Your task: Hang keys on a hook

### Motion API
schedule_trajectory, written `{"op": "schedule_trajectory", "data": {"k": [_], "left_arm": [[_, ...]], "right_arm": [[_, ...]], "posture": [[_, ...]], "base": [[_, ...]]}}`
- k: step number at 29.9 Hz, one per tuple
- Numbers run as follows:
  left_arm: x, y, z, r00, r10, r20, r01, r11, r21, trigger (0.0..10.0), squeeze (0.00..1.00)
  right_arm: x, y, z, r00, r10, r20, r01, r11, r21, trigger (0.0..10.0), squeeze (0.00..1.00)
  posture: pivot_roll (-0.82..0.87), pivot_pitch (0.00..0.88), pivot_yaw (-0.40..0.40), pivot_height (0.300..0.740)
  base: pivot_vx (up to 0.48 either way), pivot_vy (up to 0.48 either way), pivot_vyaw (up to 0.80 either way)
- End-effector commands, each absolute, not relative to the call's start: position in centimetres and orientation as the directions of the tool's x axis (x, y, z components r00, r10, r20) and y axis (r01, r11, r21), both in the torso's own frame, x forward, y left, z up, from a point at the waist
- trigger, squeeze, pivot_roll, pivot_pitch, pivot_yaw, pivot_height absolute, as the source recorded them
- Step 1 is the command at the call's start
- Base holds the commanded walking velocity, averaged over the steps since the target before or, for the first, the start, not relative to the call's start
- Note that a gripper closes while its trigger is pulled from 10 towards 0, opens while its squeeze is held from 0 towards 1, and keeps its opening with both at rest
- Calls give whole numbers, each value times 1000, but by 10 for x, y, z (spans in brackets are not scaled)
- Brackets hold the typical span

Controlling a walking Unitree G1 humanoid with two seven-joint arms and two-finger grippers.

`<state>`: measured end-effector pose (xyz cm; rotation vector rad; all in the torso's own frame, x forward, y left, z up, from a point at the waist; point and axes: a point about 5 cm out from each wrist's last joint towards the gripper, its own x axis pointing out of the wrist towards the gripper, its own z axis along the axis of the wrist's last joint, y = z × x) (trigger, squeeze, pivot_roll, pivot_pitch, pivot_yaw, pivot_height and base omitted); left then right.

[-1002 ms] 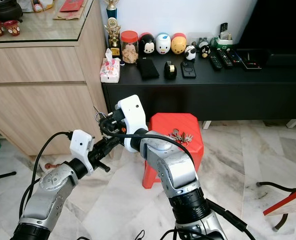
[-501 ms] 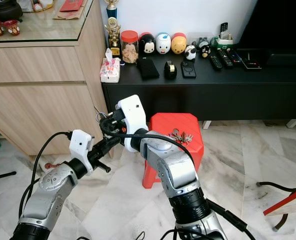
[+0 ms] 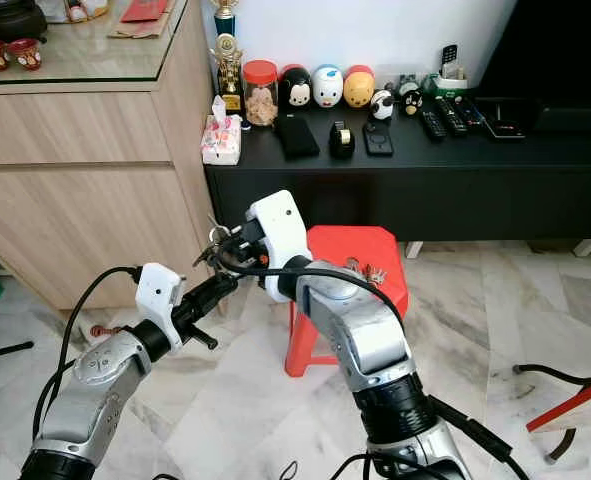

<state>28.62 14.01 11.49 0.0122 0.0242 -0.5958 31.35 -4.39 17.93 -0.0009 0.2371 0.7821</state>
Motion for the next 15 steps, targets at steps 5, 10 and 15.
{"op": "schedule_trajectory", "data": {"k": [5, 10, 15], "left_arm": [[283, 142, 114, 823, -566, -44, 567, 824, 4, 0, 0], [281, 145, 112, 818, -572, -64, 574, 819, 16, 0, 0], [281, 145, 111, 816, -574, -68, 576, 817, 19, 0, 0]], "right_arm": [[317, -55, 181, 715, 668, -205, -671, 739, 64, 10000, 0], [321, -67, 178, 730, 644, -228, -657, 753, 26, 10000, 0], [318, -69, 178, 698, 675, -240, -693, 721, 11, 10000, 1000]], "posture": [[-109, 95, -49, 740], [-108, 95, -47, 740], [-109, 94, -47, 740]], "base": [[0, 0, 0], [0, 0, 0], [0, 0, 0]]}}
